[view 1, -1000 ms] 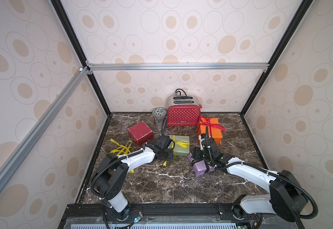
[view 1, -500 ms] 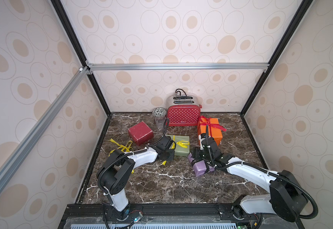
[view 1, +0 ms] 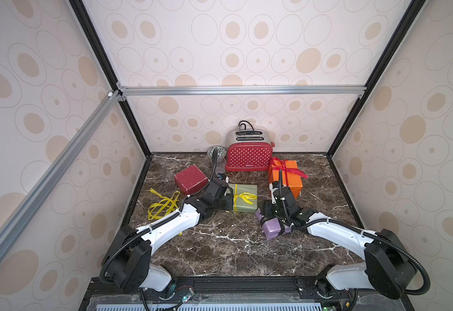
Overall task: Untie the ribbon bows on the gift boxes
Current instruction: Untie the ribbon from the gift box.
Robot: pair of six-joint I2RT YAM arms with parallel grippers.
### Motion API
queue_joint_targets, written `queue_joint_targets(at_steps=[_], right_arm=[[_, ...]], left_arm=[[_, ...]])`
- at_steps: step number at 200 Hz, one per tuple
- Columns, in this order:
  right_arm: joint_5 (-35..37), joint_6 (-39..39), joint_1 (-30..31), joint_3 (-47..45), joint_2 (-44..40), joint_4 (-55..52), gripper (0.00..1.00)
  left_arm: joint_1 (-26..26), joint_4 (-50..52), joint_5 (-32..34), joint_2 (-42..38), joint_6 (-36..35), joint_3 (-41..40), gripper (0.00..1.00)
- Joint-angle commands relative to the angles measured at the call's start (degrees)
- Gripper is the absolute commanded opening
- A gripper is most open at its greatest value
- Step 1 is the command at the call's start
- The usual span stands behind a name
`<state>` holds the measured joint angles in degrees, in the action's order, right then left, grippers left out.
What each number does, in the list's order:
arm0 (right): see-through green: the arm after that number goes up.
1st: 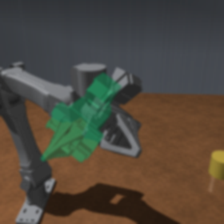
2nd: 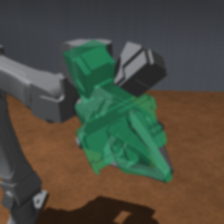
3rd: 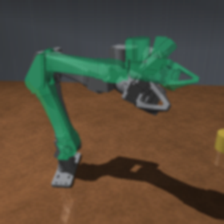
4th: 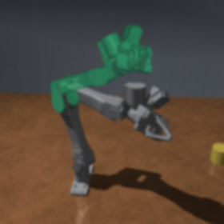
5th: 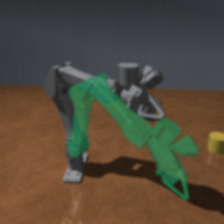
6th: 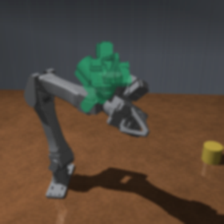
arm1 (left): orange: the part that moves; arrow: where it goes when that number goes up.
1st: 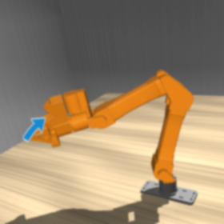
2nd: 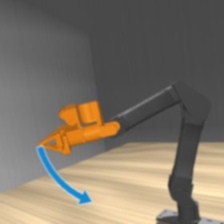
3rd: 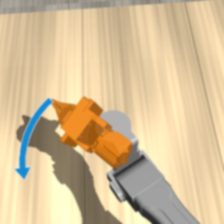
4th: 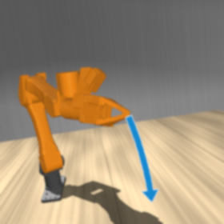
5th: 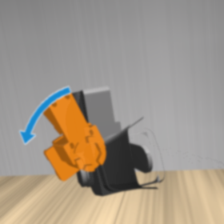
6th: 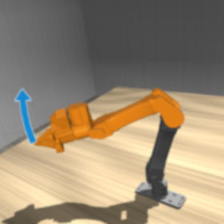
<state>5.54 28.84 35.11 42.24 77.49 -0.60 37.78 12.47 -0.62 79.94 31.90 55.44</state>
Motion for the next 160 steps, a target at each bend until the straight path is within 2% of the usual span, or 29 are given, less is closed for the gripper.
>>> queue_joint_targets(at_steps=[1, 30, 64, 114, 142, 160], right_arm=[[-0.53, -0.34, -0.14, 1.62, 0.79, -0.44, 0.64], [-1.38, -0.19, -0.17, 2.05, 1.51, -0.52, 0.64], [-4.42, -0.62, -0.16, 2.61, 2.44, -0.27, 0.62], [-14.83, -1.84, 0.32, 2.41, 3.69, 3.88, 0.58], [-21.62, -2.83, 1.88, 2.31, 4.55, 7.38, 0.57], [-22.68, -4.81, 4.26, 4.11, 6.17, 5.9, 0.56]], left_arm=[[0.45, 2.95, 3.21, -4.5, -1.88, 3.32, 0.0], [0.45, 5.39, 4.51, -7.43, -4.13, 8.76, 0.0], [0.46, 7.75, 3.73, -6.82, -5.1, 15.13, 0.0], [0.45, 7.3, 2.35, -6.44, -4.43, 16.6, 0.0], [0.49, 8.35, 2.3, -6.3, -5.69, 21.44, 0.0], [0.46, 8.47, 1.49, -5.81, -5.75, 24.38, 0.0]])
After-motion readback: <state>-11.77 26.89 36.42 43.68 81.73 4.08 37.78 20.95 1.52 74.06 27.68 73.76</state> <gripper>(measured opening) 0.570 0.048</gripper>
